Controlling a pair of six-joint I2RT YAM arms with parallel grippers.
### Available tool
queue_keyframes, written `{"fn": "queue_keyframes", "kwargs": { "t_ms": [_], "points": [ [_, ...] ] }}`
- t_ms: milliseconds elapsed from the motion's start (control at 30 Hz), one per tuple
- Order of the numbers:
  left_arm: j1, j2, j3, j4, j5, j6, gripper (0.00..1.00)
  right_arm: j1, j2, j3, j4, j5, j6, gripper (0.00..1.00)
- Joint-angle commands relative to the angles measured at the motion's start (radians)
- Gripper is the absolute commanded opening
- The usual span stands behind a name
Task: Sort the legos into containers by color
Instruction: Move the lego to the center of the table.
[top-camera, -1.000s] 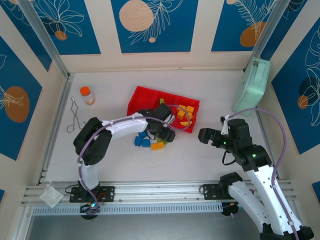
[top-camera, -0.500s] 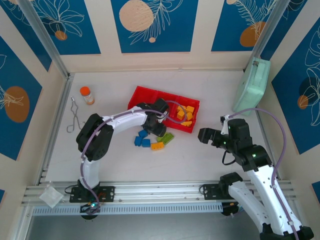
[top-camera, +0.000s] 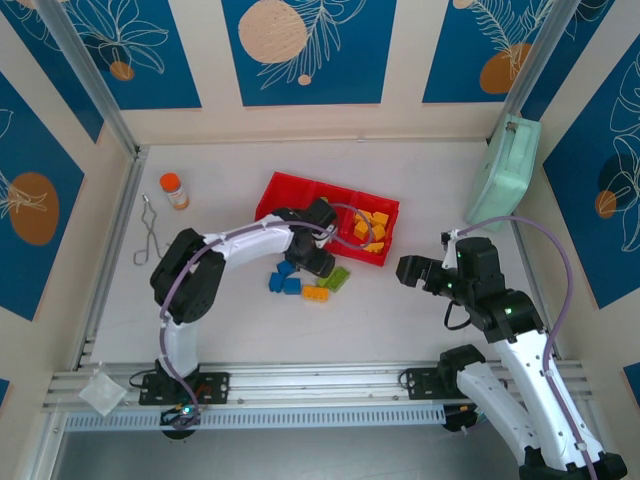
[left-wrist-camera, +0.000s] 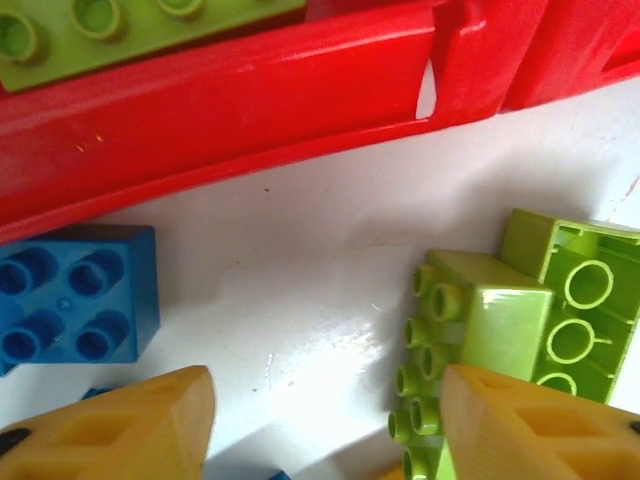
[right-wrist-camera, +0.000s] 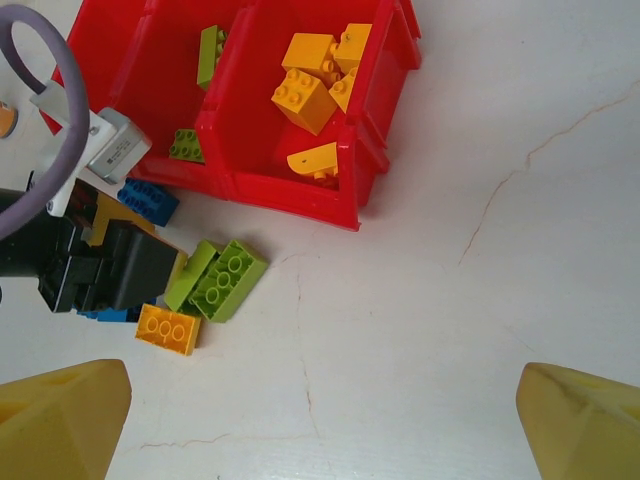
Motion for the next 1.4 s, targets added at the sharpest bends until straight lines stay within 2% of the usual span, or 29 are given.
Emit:
{"fn": "queue_keyframes", "kwargs": {
  "t_ms": [0,367,500,667,1000,1233,1367],
  "points": [
    [-0.044,-0.013,0.004,-0.033,-0.008,-0.002,0.66,0.007,0.001,-0.003,-0.001,-0.017,-0.012,0.99],
    [-0.046,0.057,0.053,-0.039,-0.021,-0.035,0.69,0.006,0.01,0.001,-0.003,-0.011,-0.012,0.99],
    [-0.045,-0.026,-0.017,0.043,0.036,-0.066,0.72,0.004,0.011,0.001,-0.002,-0.014,-0.012,0.99],
    [-0.047,-0.101,-0.121,0.147,0.085,-0.187,0.71,0.005,0.007,0.0,-0.003,-0.015,-0.012,0.99],
    [-0.049,-0.086,-0.184,0.305,0.202,-0.264,0.7,0.009,0.004,0.001,-0.005,-0.017,-0.014,0.99],
    [-0.049,-0.039,-0.142,0.231,0.139,-0.272,0.68,0.014,0.004,-0.003,-0.003,-0.017,-0.013,0.99],
    [-0.049,-0.015,-0.101,0.157,0.061,-0.27,0.66,0.016,0.006,-0.002,-0.003,-0.016,-0.013,0.99]
  ]
}}
